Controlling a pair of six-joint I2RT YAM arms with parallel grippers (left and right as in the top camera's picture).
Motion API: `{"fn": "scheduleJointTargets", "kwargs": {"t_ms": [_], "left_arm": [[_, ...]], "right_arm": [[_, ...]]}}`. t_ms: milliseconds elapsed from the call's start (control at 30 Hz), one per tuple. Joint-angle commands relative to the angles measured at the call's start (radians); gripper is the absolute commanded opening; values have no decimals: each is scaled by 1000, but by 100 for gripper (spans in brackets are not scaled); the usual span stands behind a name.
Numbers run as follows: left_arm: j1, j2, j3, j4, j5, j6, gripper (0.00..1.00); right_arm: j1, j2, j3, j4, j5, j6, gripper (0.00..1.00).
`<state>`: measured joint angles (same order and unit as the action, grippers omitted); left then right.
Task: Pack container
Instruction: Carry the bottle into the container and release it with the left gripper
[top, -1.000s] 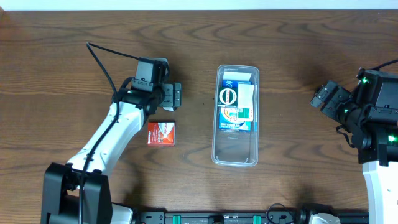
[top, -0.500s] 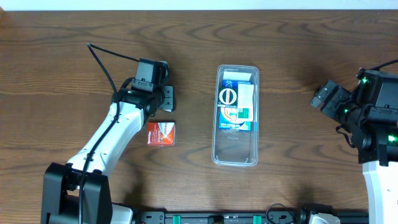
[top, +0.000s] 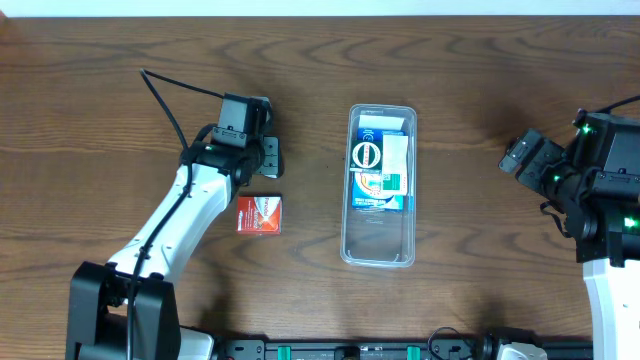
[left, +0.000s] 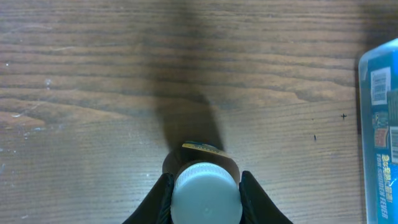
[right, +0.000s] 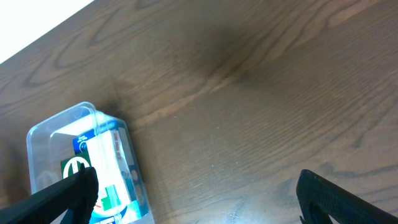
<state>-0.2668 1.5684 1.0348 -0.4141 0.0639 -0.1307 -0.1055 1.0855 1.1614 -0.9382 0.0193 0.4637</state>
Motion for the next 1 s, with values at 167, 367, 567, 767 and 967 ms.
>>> {"fn": "scheduleJointTargets", "kwargs": {"t_ms": [167, 367, 567, 767, 967], "left_arm": [[-80, -171, 140, -148, -42, 3, 7], [-195, -259, 221, -273, -110, -9, 6], [-338, -307, 226, -280, -109, -81, 6], [-502, -319, 235, -277, -110, -121, 6], [-617, -304, 235, -273, -111, -206, 6]], "right_arm": [[-6, -1, 2, -1, 10, 11, 99], [-6, -1, 2, -1, 10, 11, 99], [-6, -1, 2, -1, 10, 11, 99], [-6, -1, 2, -1, 11, 11, 99], [-6, -1, 2, -1, 10, 11, 99]]}}
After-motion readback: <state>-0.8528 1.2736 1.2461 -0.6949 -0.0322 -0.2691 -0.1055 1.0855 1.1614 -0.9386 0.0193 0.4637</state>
